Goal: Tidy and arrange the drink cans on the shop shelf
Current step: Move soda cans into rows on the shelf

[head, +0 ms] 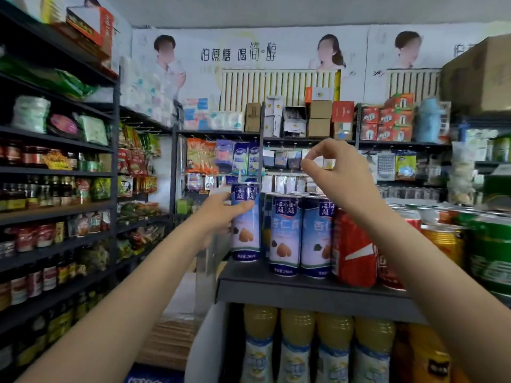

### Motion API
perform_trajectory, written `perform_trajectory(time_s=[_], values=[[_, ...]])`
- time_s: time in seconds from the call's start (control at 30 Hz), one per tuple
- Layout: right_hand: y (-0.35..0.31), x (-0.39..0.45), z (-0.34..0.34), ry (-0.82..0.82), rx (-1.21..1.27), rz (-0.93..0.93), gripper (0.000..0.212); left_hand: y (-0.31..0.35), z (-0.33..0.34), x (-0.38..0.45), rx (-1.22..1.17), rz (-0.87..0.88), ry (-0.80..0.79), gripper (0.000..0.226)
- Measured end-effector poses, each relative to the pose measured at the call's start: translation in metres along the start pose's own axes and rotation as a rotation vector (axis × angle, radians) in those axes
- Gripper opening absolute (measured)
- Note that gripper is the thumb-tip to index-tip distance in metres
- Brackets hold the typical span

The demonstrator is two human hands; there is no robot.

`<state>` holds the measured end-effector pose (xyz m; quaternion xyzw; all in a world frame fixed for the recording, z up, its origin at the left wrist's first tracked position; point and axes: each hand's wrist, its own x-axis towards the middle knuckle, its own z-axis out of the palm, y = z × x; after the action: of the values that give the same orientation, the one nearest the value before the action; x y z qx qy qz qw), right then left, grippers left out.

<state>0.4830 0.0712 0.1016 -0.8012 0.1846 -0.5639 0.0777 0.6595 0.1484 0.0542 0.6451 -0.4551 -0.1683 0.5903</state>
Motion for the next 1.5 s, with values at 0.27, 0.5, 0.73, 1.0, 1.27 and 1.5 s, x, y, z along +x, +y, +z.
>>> perform_trajectory(time_s=[0.27, 0.5, 0.73, 1.0, 1.27, 1.5], values=[[0.007, -0.002, 0.007, 0.015, -0.050, 0.002, 0.008, -0.015, 0.015, 0.022, 0.048, 0.020, 0.021, 0.022], [0.014, -0.002, 0.010, 0.003, -0.074, 0.004, 0.007, -0.014, 0.018, 0.021, 0.260, 0.141, 0.159, 0.072], [0.042, -0.014, -0.023, 0.035, -0.076, 0.036, 0.007, 0.042, 0.070, -0.008, 0.341, 0.727, 0.382, 0.034], [0.114, -0.041, -0.124, 0.103, -0.208, 0.149, 0.004, 0.069, 0.176, -0.022, 0.348, 0.818, 0.171, 0.029], [0.226, -0.058, -0.254, 0.084, -0.480, 0.163, 0.020, 0.095, 0.305, -0.030, 0.398, 0.786, 0.058, 0.024], [0.271, -0.061, -0.263, -0.157, -0.440, -0.075, 0.041, 0.088, 0.334, -0.009, 1.138, 0.459, 0.074, 0.029]])
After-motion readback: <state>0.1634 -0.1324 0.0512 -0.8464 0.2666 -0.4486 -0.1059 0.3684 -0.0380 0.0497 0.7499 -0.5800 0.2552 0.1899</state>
